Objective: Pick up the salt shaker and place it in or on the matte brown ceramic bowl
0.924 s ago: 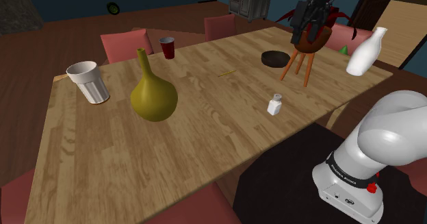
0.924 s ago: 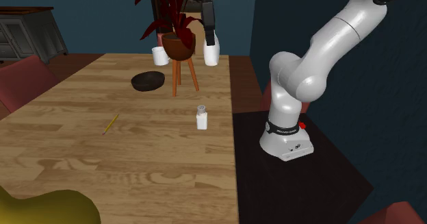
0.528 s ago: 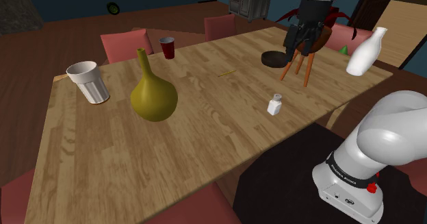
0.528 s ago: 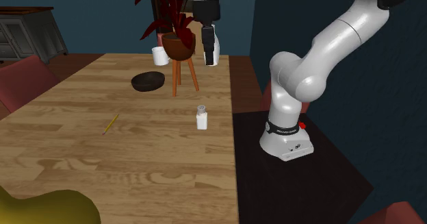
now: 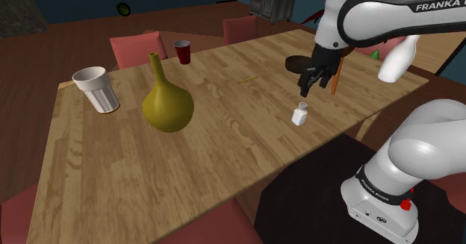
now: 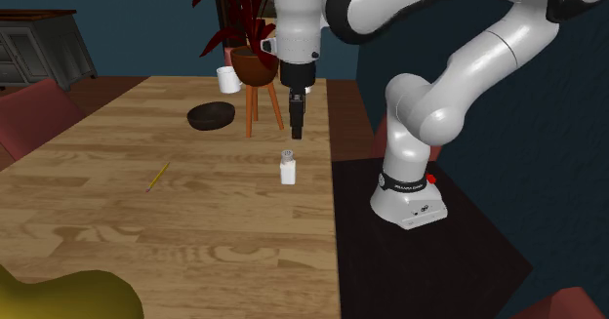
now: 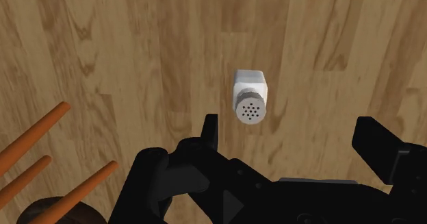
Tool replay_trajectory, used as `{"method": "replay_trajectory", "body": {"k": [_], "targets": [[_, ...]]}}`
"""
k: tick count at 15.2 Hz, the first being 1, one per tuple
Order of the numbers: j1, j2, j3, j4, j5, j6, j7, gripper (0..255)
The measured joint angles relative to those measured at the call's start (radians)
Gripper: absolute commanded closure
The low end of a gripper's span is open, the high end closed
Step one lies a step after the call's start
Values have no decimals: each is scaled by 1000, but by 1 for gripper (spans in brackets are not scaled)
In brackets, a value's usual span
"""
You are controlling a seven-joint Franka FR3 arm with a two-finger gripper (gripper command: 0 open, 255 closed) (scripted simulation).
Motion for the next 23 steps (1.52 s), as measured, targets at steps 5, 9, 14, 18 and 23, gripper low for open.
{"method": "replay_trajectory", "body": {"k": [5,9,14,18,23], "targets": [[-28,62,61,-145,-39,241,69,0],[-39,103,82,-199,-52,348,95,0],[-54,167,86,-238,-63,453,100,0],[-56,175,86,-243,-65,468,100,0],[-56,175,86,-243,-65,468,100,255]]}}
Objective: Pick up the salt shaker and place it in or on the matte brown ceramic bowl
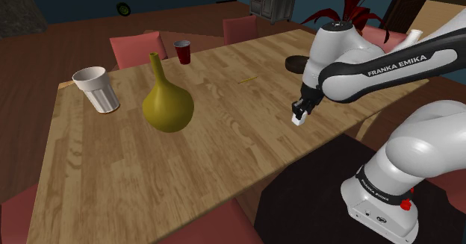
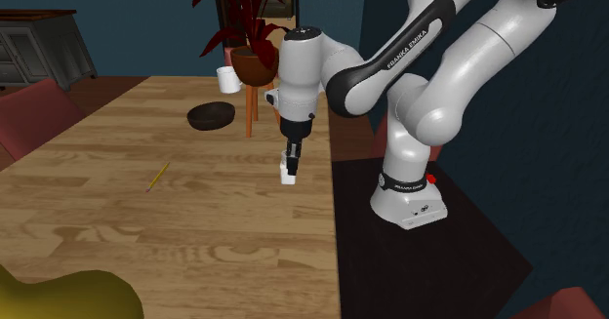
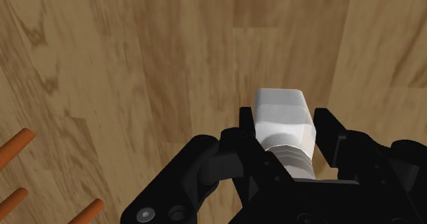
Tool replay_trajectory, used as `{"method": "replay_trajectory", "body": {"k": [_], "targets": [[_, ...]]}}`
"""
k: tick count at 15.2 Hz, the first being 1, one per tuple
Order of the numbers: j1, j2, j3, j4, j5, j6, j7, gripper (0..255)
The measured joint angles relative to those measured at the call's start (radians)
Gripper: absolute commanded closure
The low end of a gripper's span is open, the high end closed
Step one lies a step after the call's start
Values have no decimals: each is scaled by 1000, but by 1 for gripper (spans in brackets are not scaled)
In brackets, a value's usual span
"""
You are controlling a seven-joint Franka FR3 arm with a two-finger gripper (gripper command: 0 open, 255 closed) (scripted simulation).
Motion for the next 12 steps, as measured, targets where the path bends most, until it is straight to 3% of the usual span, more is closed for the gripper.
{"method": "replay_trajectory", "body": {"k": [8,12], "targets": [[0,0,0,0,0,1,0,255],[3,-42,-8,20,2,-62,-10,255]]}}
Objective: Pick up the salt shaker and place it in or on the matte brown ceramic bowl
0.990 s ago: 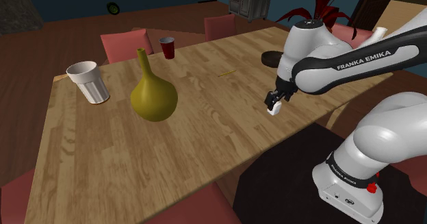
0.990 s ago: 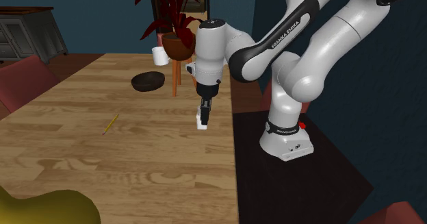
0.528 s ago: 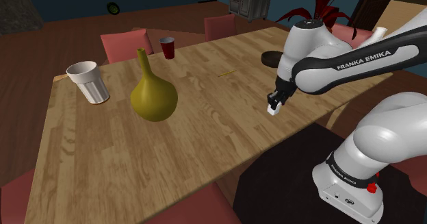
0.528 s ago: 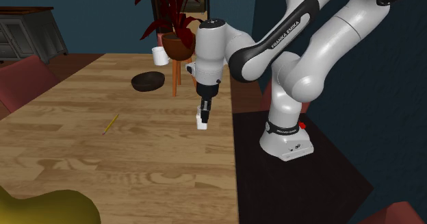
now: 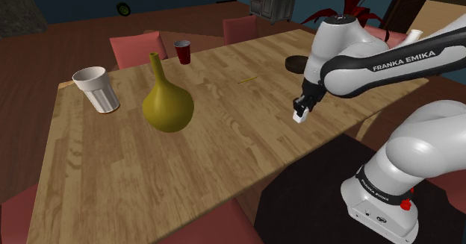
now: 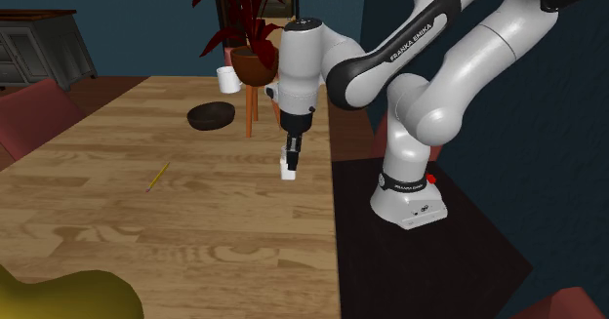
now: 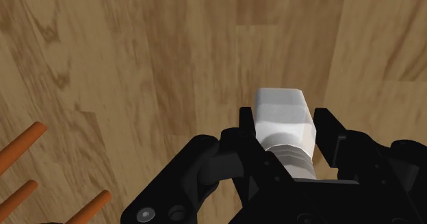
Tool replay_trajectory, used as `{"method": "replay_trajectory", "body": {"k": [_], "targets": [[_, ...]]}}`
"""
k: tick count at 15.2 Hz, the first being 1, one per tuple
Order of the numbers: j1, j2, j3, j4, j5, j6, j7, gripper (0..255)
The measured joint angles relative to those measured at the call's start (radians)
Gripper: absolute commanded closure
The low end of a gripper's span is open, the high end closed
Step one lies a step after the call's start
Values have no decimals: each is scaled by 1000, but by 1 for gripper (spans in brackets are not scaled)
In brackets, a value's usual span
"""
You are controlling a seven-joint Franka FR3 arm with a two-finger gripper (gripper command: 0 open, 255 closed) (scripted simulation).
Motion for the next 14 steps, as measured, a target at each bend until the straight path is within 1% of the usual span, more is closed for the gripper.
{"method": "replay_trajectory", "body": {"k": [14], "targets": [[8,-113,-18,138,5,-251,-26,255]]}}
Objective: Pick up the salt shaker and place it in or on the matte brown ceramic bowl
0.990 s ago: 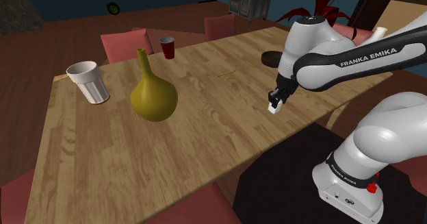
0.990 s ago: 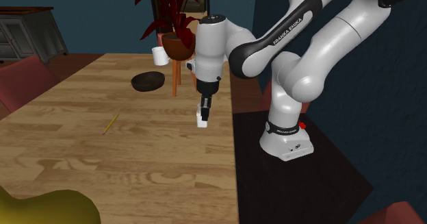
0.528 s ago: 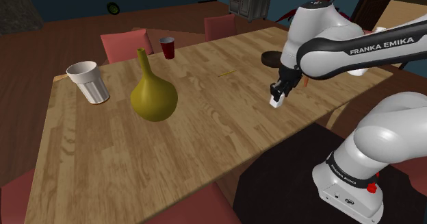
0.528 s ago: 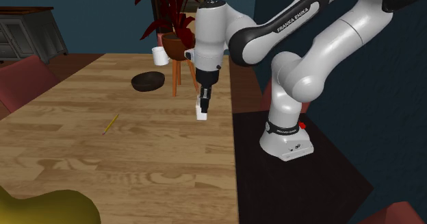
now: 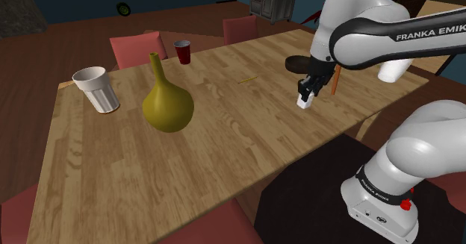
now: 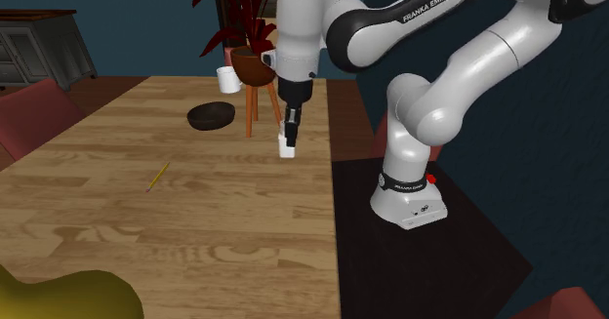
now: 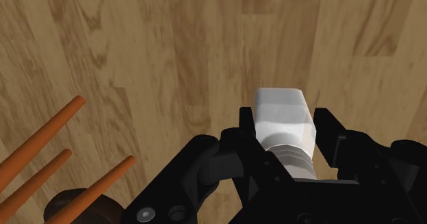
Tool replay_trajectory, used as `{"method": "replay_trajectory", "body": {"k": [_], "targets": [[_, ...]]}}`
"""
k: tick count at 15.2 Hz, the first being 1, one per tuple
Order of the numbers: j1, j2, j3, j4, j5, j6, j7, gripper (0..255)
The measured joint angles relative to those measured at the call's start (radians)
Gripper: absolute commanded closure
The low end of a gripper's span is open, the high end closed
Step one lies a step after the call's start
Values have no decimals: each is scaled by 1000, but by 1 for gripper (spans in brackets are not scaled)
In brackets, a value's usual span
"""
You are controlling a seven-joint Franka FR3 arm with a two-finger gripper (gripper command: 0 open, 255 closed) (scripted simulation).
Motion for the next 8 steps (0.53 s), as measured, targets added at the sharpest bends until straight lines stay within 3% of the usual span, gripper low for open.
{"method": "replay_trajectory", "body": {"k": [5,8], "targets": [[0,-19,-4,57,0,-76,-7,255],[-20,13,-28,90,-19,-74,-34,255]]}}
